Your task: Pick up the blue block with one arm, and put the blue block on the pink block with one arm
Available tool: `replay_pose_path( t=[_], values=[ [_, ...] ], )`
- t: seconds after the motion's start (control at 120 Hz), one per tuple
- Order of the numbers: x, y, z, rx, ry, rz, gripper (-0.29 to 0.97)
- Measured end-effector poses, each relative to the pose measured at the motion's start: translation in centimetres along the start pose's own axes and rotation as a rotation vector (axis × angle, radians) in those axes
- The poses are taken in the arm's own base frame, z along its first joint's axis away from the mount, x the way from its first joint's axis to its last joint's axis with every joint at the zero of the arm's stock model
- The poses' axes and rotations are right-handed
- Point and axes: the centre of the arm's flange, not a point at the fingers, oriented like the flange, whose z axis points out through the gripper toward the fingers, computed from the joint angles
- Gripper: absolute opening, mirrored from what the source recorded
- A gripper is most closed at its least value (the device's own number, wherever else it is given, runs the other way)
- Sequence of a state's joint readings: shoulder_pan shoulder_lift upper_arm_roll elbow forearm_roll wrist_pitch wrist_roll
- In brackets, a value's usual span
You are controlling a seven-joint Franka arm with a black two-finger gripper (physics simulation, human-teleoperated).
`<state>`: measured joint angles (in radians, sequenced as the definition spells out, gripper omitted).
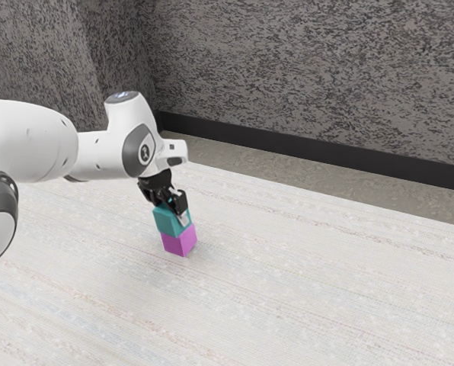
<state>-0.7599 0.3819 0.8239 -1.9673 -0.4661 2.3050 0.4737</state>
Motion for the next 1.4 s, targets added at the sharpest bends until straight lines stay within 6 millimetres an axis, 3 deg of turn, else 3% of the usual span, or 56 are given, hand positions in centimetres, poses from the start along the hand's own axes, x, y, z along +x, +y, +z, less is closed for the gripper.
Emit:
replay_pose_path(
  t=[0.3, 0.858, 0.95, 1.208, 1.4],
  values=[
    [1.0, -0.3, 0.5, -0.012, 0.007, 0.019, 0.27],
    [0.6, -1.3, 0.6, -0.015, 0.002, 0.022, 0.27],
    [0.6, -1.2, 0.5, -0.022, 0.004, 0.028, 0.41],
    [0.6, -1.2, 0.4, -0.043, 0.009, 0.055, 0.57],
    [0.9, -1.1, -2.1, -0.058, 0.047, 0.079, 0.62]
  ],
)
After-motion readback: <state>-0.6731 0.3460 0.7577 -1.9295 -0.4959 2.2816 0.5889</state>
